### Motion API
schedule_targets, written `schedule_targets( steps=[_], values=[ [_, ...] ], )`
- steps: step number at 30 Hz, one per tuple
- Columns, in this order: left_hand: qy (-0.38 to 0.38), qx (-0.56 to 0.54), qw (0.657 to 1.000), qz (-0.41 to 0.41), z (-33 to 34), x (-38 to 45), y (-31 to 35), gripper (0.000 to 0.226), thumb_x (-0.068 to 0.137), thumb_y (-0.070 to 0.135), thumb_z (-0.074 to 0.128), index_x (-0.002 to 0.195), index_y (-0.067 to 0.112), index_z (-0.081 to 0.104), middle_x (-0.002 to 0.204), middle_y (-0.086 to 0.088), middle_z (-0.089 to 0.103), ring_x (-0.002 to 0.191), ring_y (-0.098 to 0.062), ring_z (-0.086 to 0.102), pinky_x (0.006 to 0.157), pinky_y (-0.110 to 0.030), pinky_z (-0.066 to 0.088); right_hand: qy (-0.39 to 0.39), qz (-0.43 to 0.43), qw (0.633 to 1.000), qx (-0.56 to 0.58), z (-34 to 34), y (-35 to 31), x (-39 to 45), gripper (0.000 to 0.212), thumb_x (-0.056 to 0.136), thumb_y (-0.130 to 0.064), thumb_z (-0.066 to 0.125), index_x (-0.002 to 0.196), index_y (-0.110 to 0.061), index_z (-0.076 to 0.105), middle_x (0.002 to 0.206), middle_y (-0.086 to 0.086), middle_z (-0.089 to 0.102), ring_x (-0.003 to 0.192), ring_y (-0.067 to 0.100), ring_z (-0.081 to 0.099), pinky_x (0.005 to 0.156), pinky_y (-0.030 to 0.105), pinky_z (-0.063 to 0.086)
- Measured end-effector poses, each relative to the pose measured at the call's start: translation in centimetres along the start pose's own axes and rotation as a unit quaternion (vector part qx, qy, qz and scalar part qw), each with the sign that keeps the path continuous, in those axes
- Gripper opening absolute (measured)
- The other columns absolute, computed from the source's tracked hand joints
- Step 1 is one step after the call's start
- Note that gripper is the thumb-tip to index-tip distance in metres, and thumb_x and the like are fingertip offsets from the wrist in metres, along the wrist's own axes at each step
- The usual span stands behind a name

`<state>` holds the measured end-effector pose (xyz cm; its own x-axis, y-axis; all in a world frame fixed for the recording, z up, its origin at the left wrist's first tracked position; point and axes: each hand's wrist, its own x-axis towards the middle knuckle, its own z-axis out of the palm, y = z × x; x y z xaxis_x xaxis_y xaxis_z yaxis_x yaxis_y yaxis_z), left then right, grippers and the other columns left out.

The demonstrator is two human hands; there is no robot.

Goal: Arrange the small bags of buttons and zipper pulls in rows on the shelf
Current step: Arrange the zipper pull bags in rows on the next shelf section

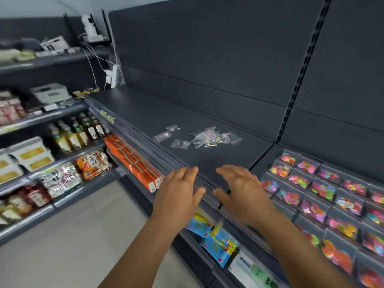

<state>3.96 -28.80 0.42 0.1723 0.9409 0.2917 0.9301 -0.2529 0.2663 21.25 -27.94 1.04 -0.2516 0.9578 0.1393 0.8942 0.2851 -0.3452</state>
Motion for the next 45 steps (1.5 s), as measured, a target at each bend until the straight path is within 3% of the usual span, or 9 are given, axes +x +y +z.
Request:
schedule_targets(
  steps=[17,24,28,31,35,38,41,43,45],
  values=[
    [-0.056,0.003,0.995,-0.08,4.6,17.1,-13.3,0.053,0.096,0.034,0.046,0.145,0.018,0.032,0.146,-0.004,0.04,0.132,-0.023,0.035,0.109,-0.032,0.028,-0.06,-0.035,0.997,0.016,4.7,0.2,20.4,0.052,0.095,-0.037,0.047,0.144,-0.022,0.033,0.147,-0.002,0.038,0.137,0.017,0.028,0.114,0.03,0.022],
    [-0.066,0.043,0.995,-0.065,5.6,21.4,-18.4,0.038,0.097,0.031,0.042,0.133,0.019,0.047,0.129,-0.004,0.053,0.116,-0.024,0.046,0.1,-0.034,0.036,-0.066,0.007,0.998,0.008,7.3,-2.6,24.6,0.049,0.094,-0.033,0.048,0.141,-0.02,0.039,0.141,0.003,0.047,0.132,0.021,0.037,0.111,0.032,0.028],
    [-0.063,0.076,0.995,-0.029,5.7,23.1,-20.0,0.034,0.093,0.036,0.049,0.125,0.023,0.053,0.118,-0.002,0.056,0.11,-0.022,0.048,0.094,-0.033,0.029,-0.089,0.054,0.995,-0.008,7.9,-3.8,26.1,0.048,0.091,-0.026,0.054,0.136,-0.019,0.043,0.133,0.006,0.051,0.123,0.023,0.045,0.101,0.03,0.037],
    [-0.105,0.015,0.993,-0.053,5.3,24.5,-20.5,0.042,0.085,0.04,0.06,0.122,0.02,0.054,0.11,-0.002,0.06,0.109,-0.024,0.051,0.089,-0.036,0.033,-0.115,0.117,0.986,0.005,7.8,-4.6,27.0,0.034,0.087,-0.02,0.056,0.12,-0.013,0.052,0.119,0.01,0.058,0.111,0.025,0.053,0.089,0.03,0.046],
    [-0.158,-0.124,0.976,-0.083,4.9,25.1,-20.8,0.016,0.078,0.036,0.069,0.087,0.031,0.056,0.08,0.013,0.062,0.09,-0.015,0.06,0.083,-0.033,0.041,-0.148,0.187,0.971,0.028,7.0,-5.5,27.6,0.017,0.085,-0.015,0.056,0.101,-0.02,0.059,0.113,0.005,0.061,0.104,0.022,0.057,0.081,0.025,0.046],
    [-0.168,-0.208,0.962,-0.061,4.9,25.1,-20.7,0.018,0.076,0.028,0.073,0.075,0.031,0.056,0.077,0.013,0.063,0.077,-0.012,0.064,0.076,-0.028,0.051,-0.12,0.209,0.969,0.042,6.8,-5.7,27.0,0.014,0.082,-0.015,0.059,0.074,-0.025,0.054,0.103,0.003,0.063,0.097,0.02,0.059,0.08,0.028,0.05],
    [-0.162,-0.26,0.951,-0.032,4.6,25.3,-20.3,0.011,0.077,0.02,0.071,0.081,0.024,0.061,0.076,0.011,0.063,0.067,-0.007,0.062,0.053,-0.01,0.043,-0.071,0.241,0.965,0.08,6.8,-5.6,26.0,0.01,0.082,-0.014,0.059,0.086,-0.022,0.058,0.099,-0.001,0.062,0.094,0.018,0.058,0.078,0.026,0.047],
    [-0.16,-0.285,0.945,-0.017,4.5,25.5,-19.9,0.011,0.077,0.016,0.07,0.081,0.022,0.062,0.072,0.011,0.06,0.063,-0.005,0.058,0.048,-0.009,0.039,-0.061,0.266,0.958,0.091,6.9,-5.4,25.5,0.022,0.083,-0.015,0.06,0.105,-0.021,0.059,0.103,-0.001,0.061,0.098,0.018,0.058,0.08,0.024,0.046],
    [-0.162,-0.315,0.935,0.001,4.2,25.6,-19.3,0.014,0.077,0.014,0.071,0.079,0.024,0.061,0.069,0.011,0.059,0.059,0.0,0.055,0.048,-0.007,0.038,-0.032,0.282,0.952,0.114,6.8,-5.3,25.1,0.02,0.083,-0.015,0.06,0.101,-0.022,0.064,0.095,-0.003,0.062,0.091,0.016,0.06,0.073,0.021,0.047]
  ],
)
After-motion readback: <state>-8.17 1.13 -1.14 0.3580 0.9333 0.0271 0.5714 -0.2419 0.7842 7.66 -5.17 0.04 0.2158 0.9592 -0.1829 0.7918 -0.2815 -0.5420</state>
